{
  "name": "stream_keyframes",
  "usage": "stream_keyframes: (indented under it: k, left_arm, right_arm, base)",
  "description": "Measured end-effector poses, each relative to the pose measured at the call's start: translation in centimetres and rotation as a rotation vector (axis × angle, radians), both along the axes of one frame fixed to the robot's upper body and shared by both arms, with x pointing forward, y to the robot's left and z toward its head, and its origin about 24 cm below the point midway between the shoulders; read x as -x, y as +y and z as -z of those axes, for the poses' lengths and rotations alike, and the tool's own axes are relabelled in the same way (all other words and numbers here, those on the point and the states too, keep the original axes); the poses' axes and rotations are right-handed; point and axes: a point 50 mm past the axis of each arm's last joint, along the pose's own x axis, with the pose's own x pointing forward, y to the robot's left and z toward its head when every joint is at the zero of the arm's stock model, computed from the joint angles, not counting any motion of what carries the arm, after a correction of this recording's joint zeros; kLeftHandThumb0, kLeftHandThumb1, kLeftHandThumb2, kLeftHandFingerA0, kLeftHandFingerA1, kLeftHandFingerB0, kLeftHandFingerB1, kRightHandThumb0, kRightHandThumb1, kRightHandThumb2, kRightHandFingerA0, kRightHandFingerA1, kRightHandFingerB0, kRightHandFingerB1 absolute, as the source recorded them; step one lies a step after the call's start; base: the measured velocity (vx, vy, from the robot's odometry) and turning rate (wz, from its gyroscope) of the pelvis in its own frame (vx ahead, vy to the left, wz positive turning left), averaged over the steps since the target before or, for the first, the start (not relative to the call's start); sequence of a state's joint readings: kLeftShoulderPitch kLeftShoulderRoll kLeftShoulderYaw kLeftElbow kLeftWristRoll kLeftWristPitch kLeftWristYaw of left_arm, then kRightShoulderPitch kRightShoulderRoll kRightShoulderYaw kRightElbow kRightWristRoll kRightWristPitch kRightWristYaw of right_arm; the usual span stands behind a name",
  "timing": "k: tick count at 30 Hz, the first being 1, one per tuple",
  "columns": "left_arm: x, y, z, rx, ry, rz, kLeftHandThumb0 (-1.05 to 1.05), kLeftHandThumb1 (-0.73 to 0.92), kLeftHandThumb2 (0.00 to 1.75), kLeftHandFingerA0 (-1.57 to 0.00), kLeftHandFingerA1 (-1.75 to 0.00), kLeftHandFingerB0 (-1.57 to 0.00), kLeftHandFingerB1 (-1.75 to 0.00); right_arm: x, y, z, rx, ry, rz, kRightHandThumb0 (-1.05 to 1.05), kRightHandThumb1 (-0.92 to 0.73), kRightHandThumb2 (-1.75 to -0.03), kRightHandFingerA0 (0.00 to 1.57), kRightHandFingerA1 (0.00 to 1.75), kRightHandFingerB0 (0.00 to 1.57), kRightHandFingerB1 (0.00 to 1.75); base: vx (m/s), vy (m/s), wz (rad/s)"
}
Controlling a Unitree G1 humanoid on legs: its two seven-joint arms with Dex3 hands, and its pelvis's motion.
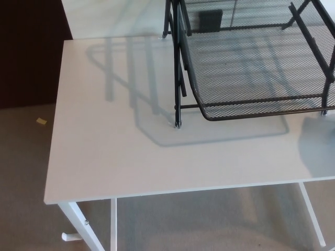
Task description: The robot walks towards a desk on which a file tray is kept in the middle and a cube is kept to its right. The robot lifts the cube using its right hand and places it on the file tray.
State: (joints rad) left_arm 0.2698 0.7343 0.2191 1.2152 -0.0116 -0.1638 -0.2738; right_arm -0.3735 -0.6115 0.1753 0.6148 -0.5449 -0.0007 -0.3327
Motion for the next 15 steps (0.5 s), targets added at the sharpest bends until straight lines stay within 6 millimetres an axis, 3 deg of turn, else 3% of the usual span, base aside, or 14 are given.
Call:
stream_keyframes:
  k: [6, 7, 8, 9, 10, 11, 12, 14, 15]
  left_arm:
    - [0.2, 0.0, 0.0, 0.000, 0.006, 0.001, -1.04, 0.92, 0.72, -0.48, -0.94, -0.30, -0.79]
    - [0.2, 0.0, 0.0, 0.000, 0.006, 0.001, -1.05, 0.67, 1.09, -0.51, -0.88, -0.32, -0.76]
    - [0.3, 0.0, 0.0, 0.000, 0.007, 0.001, -1.04, 0.92, 0.75, -0.49, -0.93, -0.32, -0.81]
    - [0.3, 0.0, 0.0, 0.000, 0.009, 0.002, -1.04, 0.92, 0.75, -0.49, -0.93, -0.32, -0.81]
    - [0.3, 0.0, 0.0, 0.000, 0.011, 0.002, -1.04, 0.67, 1.09, -0.52, -0.89, -0.33, -0.76]
    - [0.4, 0.0, 0.0, 0.000, 0.013, 0.001, -1.05, 0.92, 0.71, -0.52, -0.96, -0.32, -0.81]
    - [0.5, 0.0, 0.0, 0.000, 0.014, 0.002, -1.05, 0.92, 0.71, -0.52, -0.96, -0.32, -0.81]
    - [0.6, 0.0, 0.0, -0.001, 0.017, 0.001, -1.05, 0.92, 0.74, -0.52, -0.96, -0.32, -0.82]
    - [0.6, 0.0, 0.0, -0.001, 0.018, 0.001, -1.05, 0.92, 0.73, -0.51, -0.97, -0.31, -0.82]
  right_arm:
    - [-0.7, -0.1, -1.5, 0.015, -0.045, -0.011, -0.15, -0.64, -0.85, 0.85, 1.59, 0.78, 1.40]
    - [-0.8, -0.1, -1.6, 0.017, -0.049, -0.014, -0.17, -0.61, -0.80, 0.82, 1.58, 0.76, 1.41]
    - [-0.8, -0.1, -1.7, 0.017, -0.049, -0.015, -0.18, -0.61, -0.79, 0.82, 1.57, 0.76, 1.38]
    - [-0.8, -0.1, -1.7, 0.018, -0.052, -0.017, -0.18, -0.61, -0.79, 0.82, 1.57, 0.76, 1.38]
    - [-0.8, -0.1, -1.7, 0.019, -0.053, -0.018, -0.22, -0.66, -0.72, 0.83, 1.58, 0.74, 1.34]
    - [-0.8, -0.1, -1.7, 0.021, -0.053, -0.020, -0.23, -0.66, -0.67, 0.79, 1.52, 0.82, 1.05]
    - [-0.8, -0.1, -1.8, 0.025, -0.053, -0.021, -0.23, -0.66, -0.67, 0.79, 1.52, 0.82, 1.05]
    - [-0.8, -0.2, -2.0, 0.037, -0.047, -0.022, -0.20, -0.69, -0.68, 0.89, 1.06, 0.89, 0.63]
    - [-0.8, -0.2, -2.0, 0.036, -0.041, -0.020, -0.25, -0.72, -0.62, 0.82, 0.84, 0.78, 0.52]
  base:
    - [0.00, 0.000, 0.00]
    - [0.00, 0.000, 0.00]
    - [0.00, 0.000, 0.00]
    - [0.00, 0.000, 0.00]
    - [0.00, 0.000, 0.00]
    - [0.00, 0.000, 0.00]
    - [0.00, 0.000, 0.00]
    - [0.00, 0.000, 0.00]
    - [0.00, 0.000, 0.00]
